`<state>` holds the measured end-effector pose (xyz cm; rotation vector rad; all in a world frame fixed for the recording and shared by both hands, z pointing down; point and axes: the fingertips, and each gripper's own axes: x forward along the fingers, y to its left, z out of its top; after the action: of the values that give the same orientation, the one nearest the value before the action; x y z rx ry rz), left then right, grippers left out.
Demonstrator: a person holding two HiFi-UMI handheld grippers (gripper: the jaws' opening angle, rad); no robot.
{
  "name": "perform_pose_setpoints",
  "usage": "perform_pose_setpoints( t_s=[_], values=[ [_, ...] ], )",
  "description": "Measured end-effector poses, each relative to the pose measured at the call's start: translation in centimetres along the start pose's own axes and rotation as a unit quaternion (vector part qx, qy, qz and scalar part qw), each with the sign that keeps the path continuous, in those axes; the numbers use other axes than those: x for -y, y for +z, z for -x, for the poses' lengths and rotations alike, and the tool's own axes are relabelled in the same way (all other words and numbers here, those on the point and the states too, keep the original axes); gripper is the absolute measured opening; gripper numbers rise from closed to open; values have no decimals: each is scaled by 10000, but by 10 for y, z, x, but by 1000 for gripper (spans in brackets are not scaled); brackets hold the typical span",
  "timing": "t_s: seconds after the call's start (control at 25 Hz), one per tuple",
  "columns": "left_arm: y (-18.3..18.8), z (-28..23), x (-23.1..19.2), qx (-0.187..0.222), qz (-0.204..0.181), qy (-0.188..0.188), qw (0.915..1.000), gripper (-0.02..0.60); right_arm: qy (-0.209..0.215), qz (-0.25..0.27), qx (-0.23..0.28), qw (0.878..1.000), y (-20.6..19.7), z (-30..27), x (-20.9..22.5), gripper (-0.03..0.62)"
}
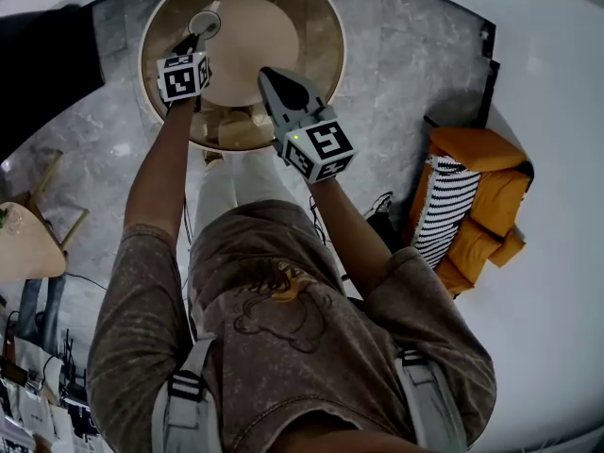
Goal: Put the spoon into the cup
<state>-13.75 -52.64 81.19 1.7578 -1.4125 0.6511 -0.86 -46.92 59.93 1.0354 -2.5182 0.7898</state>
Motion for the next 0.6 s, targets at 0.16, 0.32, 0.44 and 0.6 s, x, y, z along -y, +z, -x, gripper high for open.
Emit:
perform_pose_setpoints(
  t_s=[0.16, 0.32, 0.44, 0.6],
  values=[
    [4, -3, -3, 31, -65, 41, 10000, 61, -15, -41, -41, 10000, -4, 1, 1, 14],
    [4, -3, -10, -28, -121, 179, 9998, 61, 7, -75, -81, 9999, -7, 1, 2, 14],
    [4, -2, -13, -38, -198, 250, 9995, 61, 19, -100, -117, 9999, -11, 1, 2, 14],
    [5, -2, -14, 5, -232, 300, 9993, 61, 34, -128, -127, 9998, -12, -1, 2, 14]
  ],
)
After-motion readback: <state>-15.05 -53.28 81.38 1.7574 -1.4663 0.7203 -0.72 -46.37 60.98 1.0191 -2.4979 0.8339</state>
